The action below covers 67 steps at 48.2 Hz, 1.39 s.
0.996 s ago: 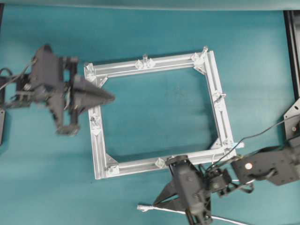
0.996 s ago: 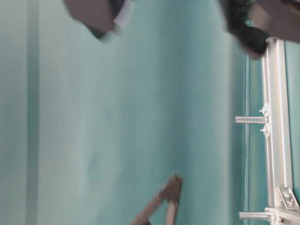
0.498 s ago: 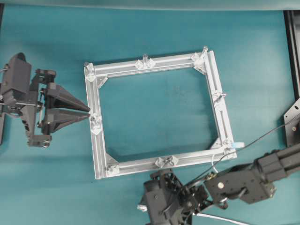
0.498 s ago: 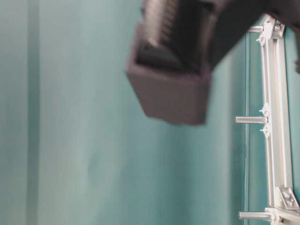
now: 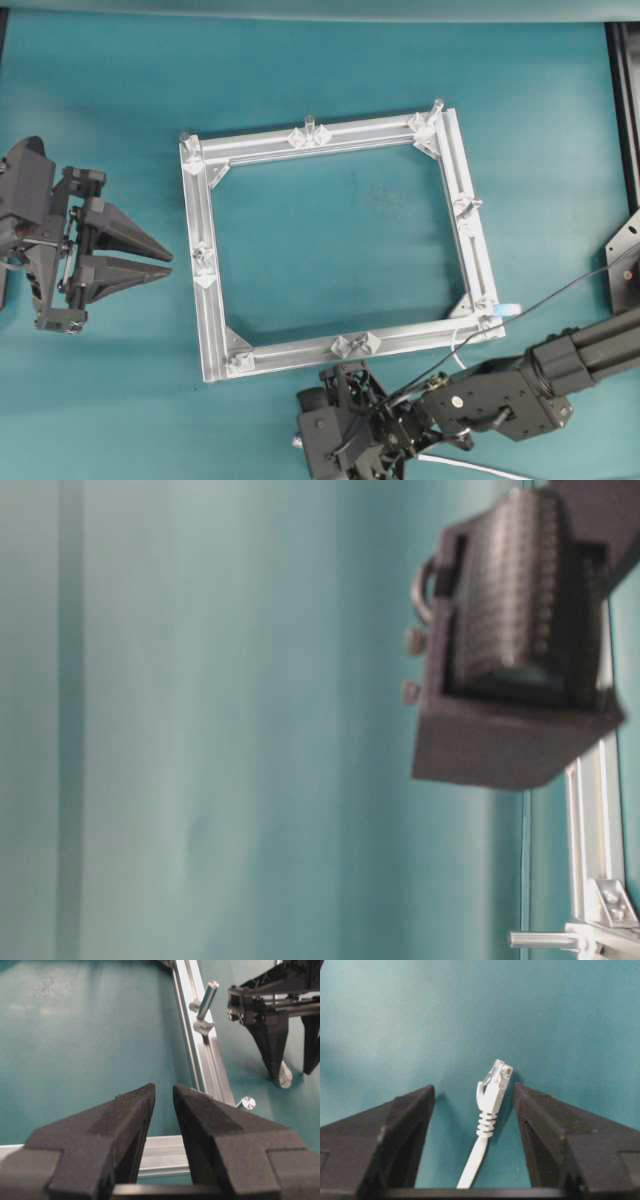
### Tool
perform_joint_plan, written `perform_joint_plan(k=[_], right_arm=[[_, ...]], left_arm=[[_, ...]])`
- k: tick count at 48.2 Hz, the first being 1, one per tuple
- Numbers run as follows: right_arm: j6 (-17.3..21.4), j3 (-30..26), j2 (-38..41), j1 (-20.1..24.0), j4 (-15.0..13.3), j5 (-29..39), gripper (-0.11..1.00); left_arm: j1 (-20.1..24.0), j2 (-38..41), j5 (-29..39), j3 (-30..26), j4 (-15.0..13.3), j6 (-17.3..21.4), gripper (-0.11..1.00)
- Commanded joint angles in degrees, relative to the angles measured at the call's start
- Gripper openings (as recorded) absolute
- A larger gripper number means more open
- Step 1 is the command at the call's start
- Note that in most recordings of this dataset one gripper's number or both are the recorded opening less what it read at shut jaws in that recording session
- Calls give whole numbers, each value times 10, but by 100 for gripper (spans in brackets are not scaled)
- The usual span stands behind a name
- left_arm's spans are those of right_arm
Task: Move the cable alternately left and right between 8 pins so it hooks onto each one.
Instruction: 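Move the left gripper aside and lower the right gripper toward the cable plug, then grasp the white cable's clear plug with the right gripper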
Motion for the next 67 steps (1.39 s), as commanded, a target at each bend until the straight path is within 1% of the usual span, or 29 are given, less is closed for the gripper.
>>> perform_joint_plan(k=[1,8,15,18,21,22,26,35,40,42,46,48,57,63,64,67], right_arm=[[7,-9,-7,2,-2,4,59],[49,-12,-4,-1,-2,4,45],[90,-14,7,0,-4,17,36],[99,-14,10,-1,-8,25,28],[102,-15,9,-1,-15,30,17],[102,-16,8,-1,-18,32,15],[103,-17,4,0,-22,36,15],[104,-8,-27,6,-22,48,15],[107,9,-62,12,-20,69,15],[115,17,-82,13,-20,85,15],[141,38,-127,14,-22,119,15],[160,59,-158,14,-22,133,15],[237,146,-254,14,-27,152,15],[292,181,-294,6,-60,183,15],[301,185,-299,3,-67,192,15],[338,187,-309,-8,-100,224,15]], left_arm=[[-4,-2,-3,-4,0,-2,36],[-4,-3,-3,-4,0,-2,36],[-3,-2,-3,4,0,-2,36],[-4,-3,-3,7,0,-2,36],[-4,-3,-3,11,1,-2,36],[-4,-3,-3,12,1,-2,36],[-4,-3,-3,18,2,-1,36],[-4,-3,-3,28,2,-1,36],[-4,-3,-3,32,2,-1,36],[-4,-3,-3,33,2,-1,36],[-4,-3,-3,34,2,-2,36],[-4,-3,-3,35,2,-2,36],[-4,-4,-3,39,2,-1,36],[-5,-4,-4,39,2,-6,36],[-8,-4,-3,38,3,-1,36],[-15,-13,-3,41,3,0,36]])
